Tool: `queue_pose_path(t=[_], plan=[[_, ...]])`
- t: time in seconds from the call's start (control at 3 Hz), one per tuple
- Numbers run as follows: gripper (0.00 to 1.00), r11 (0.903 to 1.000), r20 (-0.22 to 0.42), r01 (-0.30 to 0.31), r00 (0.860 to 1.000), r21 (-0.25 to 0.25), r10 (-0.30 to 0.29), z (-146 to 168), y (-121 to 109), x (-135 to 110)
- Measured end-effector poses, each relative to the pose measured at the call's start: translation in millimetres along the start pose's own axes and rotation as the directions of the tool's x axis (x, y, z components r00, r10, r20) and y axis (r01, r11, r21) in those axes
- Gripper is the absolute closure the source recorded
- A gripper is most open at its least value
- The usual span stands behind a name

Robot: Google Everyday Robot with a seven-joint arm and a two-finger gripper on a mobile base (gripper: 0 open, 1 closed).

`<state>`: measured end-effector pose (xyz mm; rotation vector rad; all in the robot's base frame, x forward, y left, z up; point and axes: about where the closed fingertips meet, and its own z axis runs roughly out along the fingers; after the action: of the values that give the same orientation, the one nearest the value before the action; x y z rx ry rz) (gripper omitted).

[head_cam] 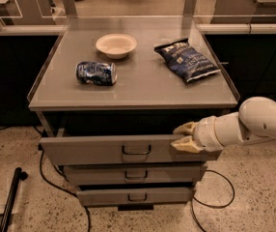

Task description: Open top drawer

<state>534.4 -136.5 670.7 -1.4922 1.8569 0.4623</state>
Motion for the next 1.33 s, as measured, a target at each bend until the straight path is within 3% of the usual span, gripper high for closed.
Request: queue_pose_path(t=[0.33, 0.67, 1.0, 1.33], plan=[[0.90, 1.0000, 0.000, 0.000, 1.000, 0.000, 0.000, -4, -1, -2], [1.00, 1.0000, 0.000, 0.000, 1.000, 0.000, 0.000, -5, -2, -1], [1.00, 0.9996, -0.006, -0.027, 1.000, 0.009, 0.027, -15, 16, 5], [1.00, 0.9996, -0.006, -0.027, 1.000, 0.008, 0.027, -15, 16, 5]])
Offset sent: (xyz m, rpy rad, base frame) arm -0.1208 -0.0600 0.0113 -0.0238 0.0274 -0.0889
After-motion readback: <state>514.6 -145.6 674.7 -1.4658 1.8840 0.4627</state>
